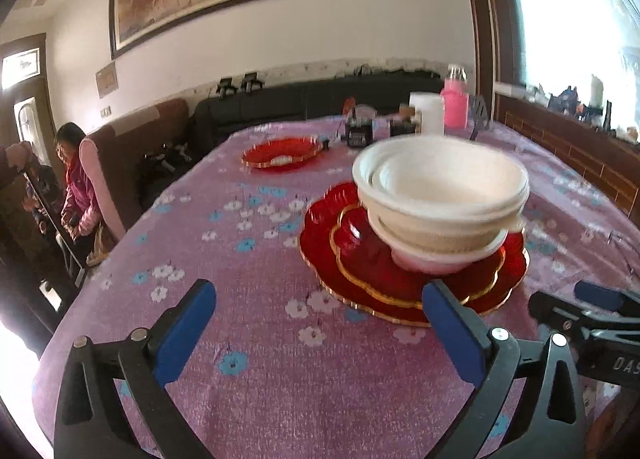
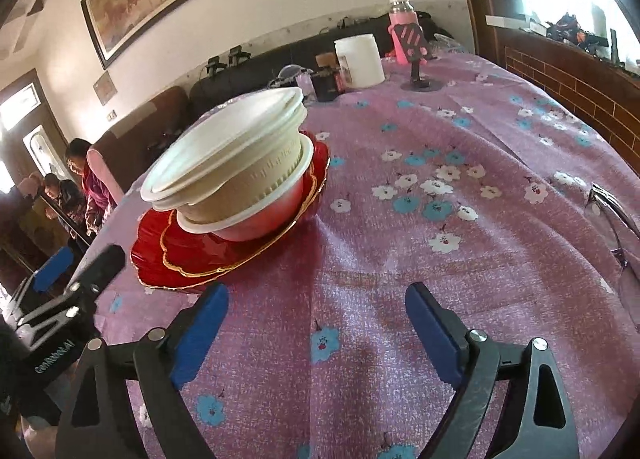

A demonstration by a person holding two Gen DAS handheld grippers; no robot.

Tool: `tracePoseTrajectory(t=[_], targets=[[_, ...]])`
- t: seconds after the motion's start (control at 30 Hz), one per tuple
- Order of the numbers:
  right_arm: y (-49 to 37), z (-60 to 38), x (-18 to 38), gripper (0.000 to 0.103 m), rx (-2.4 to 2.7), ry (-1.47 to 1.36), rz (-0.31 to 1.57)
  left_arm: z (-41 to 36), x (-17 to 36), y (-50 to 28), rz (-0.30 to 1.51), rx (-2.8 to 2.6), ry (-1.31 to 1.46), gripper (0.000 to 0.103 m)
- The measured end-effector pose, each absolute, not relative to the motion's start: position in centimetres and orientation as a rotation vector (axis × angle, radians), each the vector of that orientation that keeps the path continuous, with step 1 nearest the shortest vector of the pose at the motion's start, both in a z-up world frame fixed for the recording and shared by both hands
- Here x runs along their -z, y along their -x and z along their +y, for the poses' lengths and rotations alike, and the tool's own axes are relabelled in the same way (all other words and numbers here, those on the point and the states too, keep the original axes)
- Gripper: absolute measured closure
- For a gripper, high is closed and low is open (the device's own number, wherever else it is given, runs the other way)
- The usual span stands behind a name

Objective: Organize plates and bowls

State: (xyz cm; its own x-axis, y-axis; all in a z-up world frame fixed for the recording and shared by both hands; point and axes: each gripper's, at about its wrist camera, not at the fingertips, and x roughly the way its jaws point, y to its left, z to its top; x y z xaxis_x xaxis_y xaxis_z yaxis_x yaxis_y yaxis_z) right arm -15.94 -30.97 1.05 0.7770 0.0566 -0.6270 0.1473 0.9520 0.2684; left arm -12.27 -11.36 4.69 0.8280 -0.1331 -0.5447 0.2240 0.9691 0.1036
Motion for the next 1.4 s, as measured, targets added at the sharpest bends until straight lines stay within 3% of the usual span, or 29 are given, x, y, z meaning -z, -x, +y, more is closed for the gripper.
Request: tracePoseTrajectory(t=[0.13,1.4], targets=[[15.8,-30.6,-1.0,0.001,0.050,-0.296,0.699,-11.3,-4.6,12.2,0.574,0.183,-0.164,0.000],[15.4,-31.4,-0.5,0.001,0.047,-0.337,0.725,-11.6,-4.2,11.9,0.654,0.226,-0.221,0.000]])
